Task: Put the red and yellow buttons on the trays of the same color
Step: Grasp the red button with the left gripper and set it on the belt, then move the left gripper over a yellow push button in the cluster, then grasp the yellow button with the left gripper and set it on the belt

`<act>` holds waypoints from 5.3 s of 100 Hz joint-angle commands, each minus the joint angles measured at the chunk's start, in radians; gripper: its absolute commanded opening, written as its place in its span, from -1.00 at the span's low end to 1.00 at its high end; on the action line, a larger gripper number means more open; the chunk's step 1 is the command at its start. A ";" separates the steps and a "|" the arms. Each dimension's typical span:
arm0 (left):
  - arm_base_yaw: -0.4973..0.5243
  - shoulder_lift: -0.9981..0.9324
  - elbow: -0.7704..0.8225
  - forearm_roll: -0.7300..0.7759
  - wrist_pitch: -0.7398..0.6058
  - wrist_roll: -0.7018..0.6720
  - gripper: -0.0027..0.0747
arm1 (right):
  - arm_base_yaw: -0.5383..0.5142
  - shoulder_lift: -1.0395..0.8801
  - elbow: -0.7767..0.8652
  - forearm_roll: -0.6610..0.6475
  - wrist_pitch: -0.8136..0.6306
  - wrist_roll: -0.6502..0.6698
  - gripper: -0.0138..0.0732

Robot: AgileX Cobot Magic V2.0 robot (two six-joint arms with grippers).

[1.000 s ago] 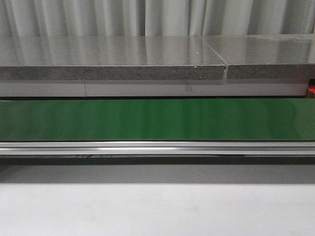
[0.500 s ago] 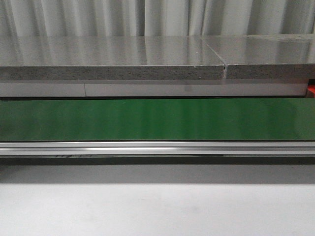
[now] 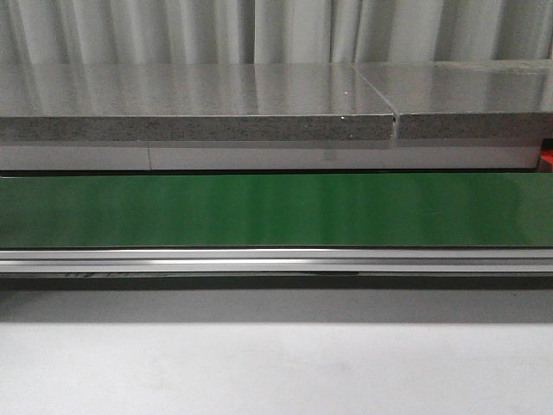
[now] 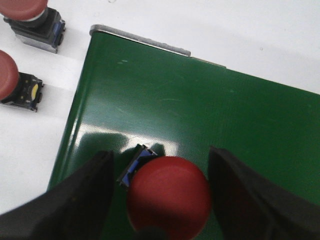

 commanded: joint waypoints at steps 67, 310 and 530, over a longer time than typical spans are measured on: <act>0.007 -0.052 -0.225 -0.104 0.037 0.075 0.47 | 0.002 -0.005 -0.026 0.001 -0.062 -0.006 -0.84; 0.492 0.216 0.008 -0.106 -0.289 0.025 0.10 | 0.002 -0.005 -0.026 0.001 -0.062 -0.006 -0.84; 0.064 0.127 -0.260 -0.041 0.237 0.190 0.16 | 0.002 -0.005 -0.026 0.001 -0.062 -0.006 -0.84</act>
